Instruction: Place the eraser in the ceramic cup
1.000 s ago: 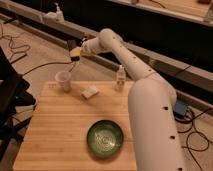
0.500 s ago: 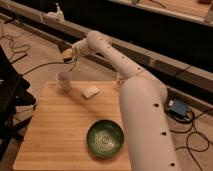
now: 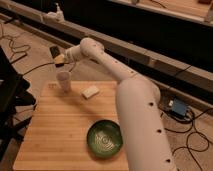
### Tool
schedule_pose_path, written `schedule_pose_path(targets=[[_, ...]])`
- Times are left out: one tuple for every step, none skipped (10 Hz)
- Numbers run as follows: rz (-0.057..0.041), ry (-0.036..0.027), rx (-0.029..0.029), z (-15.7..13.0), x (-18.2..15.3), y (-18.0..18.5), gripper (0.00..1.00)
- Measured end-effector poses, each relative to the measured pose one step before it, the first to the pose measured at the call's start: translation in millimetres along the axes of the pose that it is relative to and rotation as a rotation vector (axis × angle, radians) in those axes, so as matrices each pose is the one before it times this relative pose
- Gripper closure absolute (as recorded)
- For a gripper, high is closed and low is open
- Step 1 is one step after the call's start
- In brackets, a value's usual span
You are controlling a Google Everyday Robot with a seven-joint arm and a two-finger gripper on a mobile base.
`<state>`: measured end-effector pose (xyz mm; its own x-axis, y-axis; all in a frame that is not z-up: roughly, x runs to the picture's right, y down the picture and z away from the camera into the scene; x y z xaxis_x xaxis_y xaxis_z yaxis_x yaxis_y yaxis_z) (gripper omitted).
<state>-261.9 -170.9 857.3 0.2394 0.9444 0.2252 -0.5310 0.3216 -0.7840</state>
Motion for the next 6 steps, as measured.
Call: schedule_pose_path(targets=[[0.01020, 0.00039, -0.01184, 6.01, 3.35, 4.44, 1.00], [0.02806, -0.00553, -0.02368, 3.77, 0.71, 7.43, 1.00], [0.01127, -0.00634, -0.01105, -0.51, -2.44, 3.87, 1.00], [0.00048, 0.00144, 0.00015, 0.41, 0.98, -0.45, 1.00], [0.00042, -0.00032, -0.00022, 0.01, -0.06, -0.03, 1.00], [0.00046, 0.00108, 0.00001, 0.36, 0.79, -0.32, 1.00]])
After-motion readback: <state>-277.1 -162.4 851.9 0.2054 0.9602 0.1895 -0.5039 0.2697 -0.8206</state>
